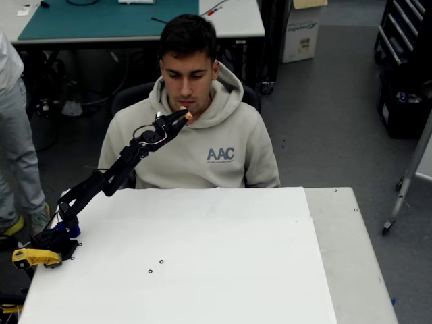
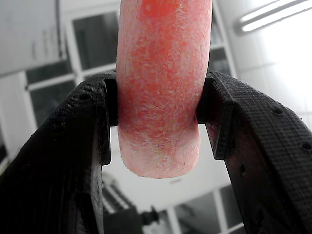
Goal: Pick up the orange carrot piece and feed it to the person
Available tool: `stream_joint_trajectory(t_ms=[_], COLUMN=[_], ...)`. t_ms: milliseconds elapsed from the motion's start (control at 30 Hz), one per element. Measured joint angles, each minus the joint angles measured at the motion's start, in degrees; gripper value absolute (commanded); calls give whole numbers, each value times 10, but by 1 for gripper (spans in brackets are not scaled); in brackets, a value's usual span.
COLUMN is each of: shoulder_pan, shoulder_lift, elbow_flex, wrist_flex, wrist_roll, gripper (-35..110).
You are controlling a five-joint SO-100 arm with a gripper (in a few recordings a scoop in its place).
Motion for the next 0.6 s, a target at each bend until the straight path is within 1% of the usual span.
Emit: stream_joint_trajectory(t_ms=[600], shoulder_pan=[4], shoulder_lift=[-1], elbow_flex=[0], wrist_flex=[-1], wrist_roll=[0], gripper=[-2])
